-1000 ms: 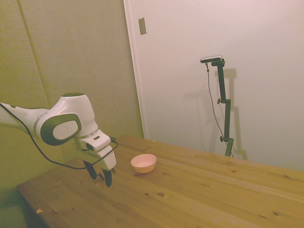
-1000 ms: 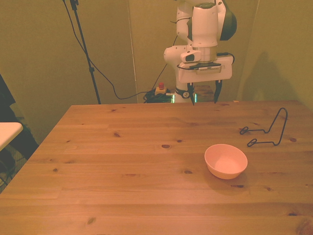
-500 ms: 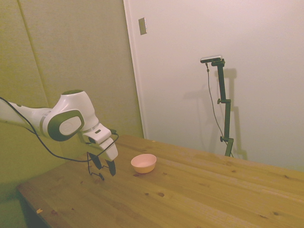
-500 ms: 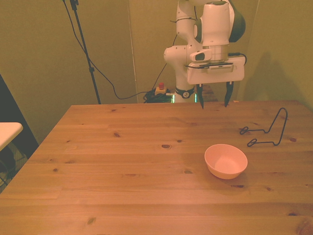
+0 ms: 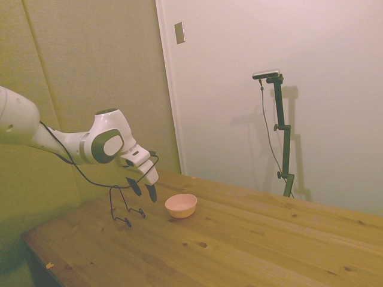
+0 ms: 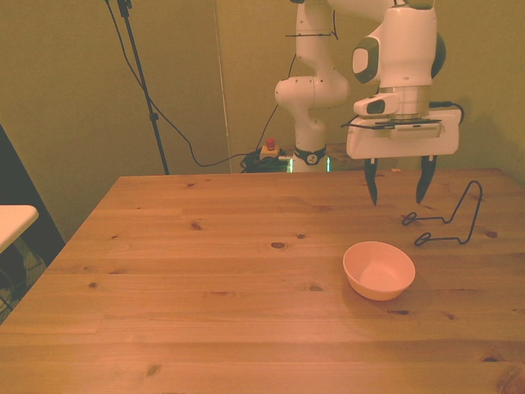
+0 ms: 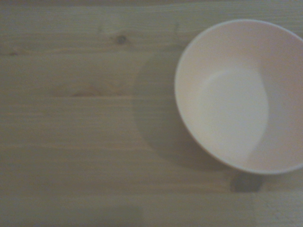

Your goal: Load the bowl

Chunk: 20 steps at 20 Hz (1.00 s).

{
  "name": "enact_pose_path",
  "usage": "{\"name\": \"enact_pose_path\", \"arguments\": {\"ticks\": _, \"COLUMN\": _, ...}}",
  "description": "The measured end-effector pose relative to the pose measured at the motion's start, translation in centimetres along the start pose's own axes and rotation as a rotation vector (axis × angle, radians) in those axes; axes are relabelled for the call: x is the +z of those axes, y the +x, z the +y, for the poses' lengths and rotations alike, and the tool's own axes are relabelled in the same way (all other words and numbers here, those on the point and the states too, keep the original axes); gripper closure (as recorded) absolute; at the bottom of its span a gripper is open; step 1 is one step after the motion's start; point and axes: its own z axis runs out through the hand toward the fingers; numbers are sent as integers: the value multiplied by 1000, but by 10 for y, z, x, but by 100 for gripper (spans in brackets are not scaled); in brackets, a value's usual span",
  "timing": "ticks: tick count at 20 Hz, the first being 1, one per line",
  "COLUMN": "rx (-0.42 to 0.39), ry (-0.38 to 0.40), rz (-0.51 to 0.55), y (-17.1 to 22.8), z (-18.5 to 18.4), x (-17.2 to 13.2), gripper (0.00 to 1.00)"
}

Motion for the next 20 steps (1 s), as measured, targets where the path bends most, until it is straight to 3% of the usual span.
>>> {"name": "enact_pose_path", "arguments": {"ticks": 7, "rx": 54, "ry": -34, "rz": 22, "y": 22, "z": -43, "x": 45, "gripper": 0}}
{"name": "enact_pose_path", "arguments": {"ticks": 15, "rx": 93, "ry": -75, "rz": 29, "y": 48, "z": -68, "x": 92, "gripper": 0}}
{"name": "enact_pose_path", "arguments": {"ticks": 16, "rx": 95, "ry": -83, "rz": 28, "y": 50, "z": -69, "x": 96, "gripper": 100}}
{"name": "enact_pose_path", "arguments": {"ticks": 20, "rx": 100, "ry": -100, "rz": 27, "y": 56, "z": -73, "x": 104, "gripper": 100}}
